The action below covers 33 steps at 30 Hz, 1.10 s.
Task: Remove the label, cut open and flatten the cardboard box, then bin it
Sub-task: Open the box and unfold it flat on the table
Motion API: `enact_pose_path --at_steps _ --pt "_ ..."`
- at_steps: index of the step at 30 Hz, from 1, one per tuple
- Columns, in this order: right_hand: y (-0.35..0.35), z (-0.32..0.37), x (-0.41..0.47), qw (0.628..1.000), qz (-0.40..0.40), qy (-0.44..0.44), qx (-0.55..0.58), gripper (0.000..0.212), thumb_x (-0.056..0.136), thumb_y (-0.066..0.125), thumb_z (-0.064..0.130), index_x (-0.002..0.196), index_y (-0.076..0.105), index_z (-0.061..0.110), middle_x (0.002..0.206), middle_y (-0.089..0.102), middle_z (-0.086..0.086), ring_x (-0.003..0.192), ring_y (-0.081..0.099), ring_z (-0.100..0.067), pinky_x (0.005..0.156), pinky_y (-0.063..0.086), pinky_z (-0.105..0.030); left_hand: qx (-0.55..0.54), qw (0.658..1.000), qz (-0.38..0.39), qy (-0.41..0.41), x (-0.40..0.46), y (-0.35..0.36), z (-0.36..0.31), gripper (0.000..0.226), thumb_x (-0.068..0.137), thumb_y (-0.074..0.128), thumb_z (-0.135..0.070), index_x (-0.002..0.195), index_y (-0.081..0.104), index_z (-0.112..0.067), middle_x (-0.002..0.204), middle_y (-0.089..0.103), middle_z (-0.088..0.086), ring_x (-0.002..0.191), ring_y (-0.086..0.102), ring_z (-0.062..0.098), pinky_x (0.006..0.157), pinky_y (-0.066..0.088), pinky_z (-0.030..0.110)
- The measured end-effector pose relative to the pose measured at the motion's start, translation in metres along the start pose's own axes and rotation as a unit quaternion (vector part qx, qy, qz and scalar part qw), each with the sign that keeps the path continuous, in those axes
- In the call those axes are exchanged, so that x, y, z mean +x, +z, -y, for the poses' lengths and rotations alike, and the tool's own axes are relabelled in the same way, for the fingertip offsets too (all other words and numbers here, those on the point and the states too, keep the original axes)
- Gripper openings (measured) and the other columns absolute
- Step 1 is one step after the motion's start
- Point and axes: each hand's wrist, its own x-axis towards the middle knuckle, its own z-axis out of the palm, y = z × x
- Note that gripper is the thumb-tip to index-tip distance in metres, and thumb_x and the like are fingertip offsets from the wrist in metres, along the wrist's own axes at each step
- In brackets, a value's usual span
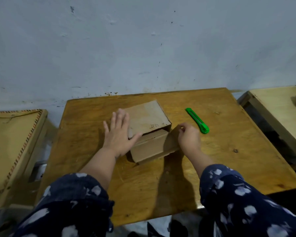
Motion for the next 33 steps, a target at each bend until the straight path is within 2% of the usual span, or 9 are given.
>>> enact_pose_path --at_steps 5,10,13,17,23,25,27,30,33 --pt "-0.002 -0.013 -0.040 1.000 -0.011 0.009 0.006 0.042 0.094 0.052 0.012 0.135 0.051 0.017 0.125 0.062 -0.010 0.107 0.062 -0.024 0.081 0.052 -0.030 -0.190 0.980 0.047 -0.025 -0.021 0.010 0.005 0.101 0.087 0.056 -0.054 0.150 -0.016 -0.020 0.161 -0.003 0.000 0.146 0.016 0.025 0.116 0.024 0.047" --pt "-0.014 -0.001 -0.054 0.968 -0.008 -0.187 -0.167 0.054 0.089 0.061 0.023 0.140 0.043 0.029 0.146 0.041 -0.005 0.133 0.037 -0.025 0.105 0.038 -0.039 -0.199 0.977 0.072 0.004 -0.030 0.010 0.008 0.096 0.091 0.060 -0.034 0.150 -0.015 -0.029 0.160 0.015 -0.003 0.140 0.031 0.025 0.109 0.037 0.047" --pt "-0.016 0.005 -0.049 0.947 0.006 -0.227 -0.226 0.040 0.095 0.052 0.024 0.134 0.052 0.026 0.143 0.049 -0.004 0.127 0.042 -0.026 0.100 0.042 -0.039 -0.200 0.977 0.074 0.006 -0.036 0.010 0.010 0.095 0.092 0.059 -0.031 0.149 -0.017 -0.033 0.157 0.026 -0.003 0.136 0.038 0.025 0.104 0.042 0.047" --pt "-0.019 0.006 -0.047 0.958 -0.017 -0.210 -0.194 0.036 0.098 0.045 0.024 0.133 0.055 0.026 0.140 0.054 -0.003 0.126 0.047 -0.028 0.099 0.044 -0.041 -0.212 0.974 0.075 0.011 -0.041 0.011 0.012 0.093 0.094 0.056 -0.030 0.146 -0.021 -0.036 0.158 0.023 -0.003 0.136 0.038 0.025 0.104 0.042 0.045" --pt "-0.021 0.029 -0.029 0.950 -0.055 -0.256 -0.170 0.030 0.096 0.048 0.019 0.120 0.066 0.020 0.124 0.066 -0.011 0.110 0.060 -0.034 0.086 0.051 -0.044 -0.168 0.985 0.044 0.012 -0.036 0.009 0.008 0.082 0.094 0.056 -0.031 0.152 -0.001 -0.020 0.149 0.040 0.004 0.125 0.049 0.023 0.094 0.048 0.040" --pt "-0.025 0.031 -0.026 0.946 -0.038 -0.261 -0.187 0.032 0.097 0.046 0.019 0.124 0.063 0.021 0.127 0.063 -0.009 0.112 0.058 -0.032 0.086 0.051 -0.043 -0.175 0.984 0.041 0.007 -0.034 0.007 0.008 0.087 0.092 0.057 -0.036 0.152 -0.006 -0.026 0.144 0.046 0.005 0.120 0.053 0.024 0.089 0.051 0.040" --pt "-0.025 0.027 -0.026 0.951 0.003 -0.245 -0.189 0.036 0.098 0.044 0.021 0.131 0.056 0.023 0.137 0.054 -0.006 0.119 0.054 -0.029 0.090 0.050 -0.042 -0.188 0.981 0.044 -0.015 -0.033 0.005 0.007 0.093 0.089 0.058 -0.046 0.150 -0.010 -0.033 0.144 0.046 0.005 0.121 0.053 0.025 0.094 0.048 0.041" --pt "-0.014 0.019 -0.033 0.963 0.036 -0.214 -0.162 0.038 0.098 0.045 0.023 0.135 0.052 0.026 0.143 0.046 -0.004 0.121 0.052 -0.027 0.094 0.048 -0.039 -0.074 0.995 -0.047 -0.052 -0.031 -0.001 -0.003 0.104 0.078 0.051 -0.072 0.151 -0.007 -0.025 0.161 0.007 0.003 0.146 0.016 0.020 0.116 0.010 0.051" --pt "0.001 0.012 -0.036 0.965 0.027 -0.234 -0.117 0.039 0.093 0.052 0.016 0.131 0.054 0.022 0.138 0.051 -0.005 0.118 0.055 -0.026 0.094 0.050 -0.040 0.055 0.990 -0.114 0.065 -0.024 -0.011 -0.026 0.093 0.084 0.044 -0.069 0.151 -0.004 -0.027 0.160 -0.009 -0.003 0.147 -0.003 0.014 0.116 -0.001 0.052"
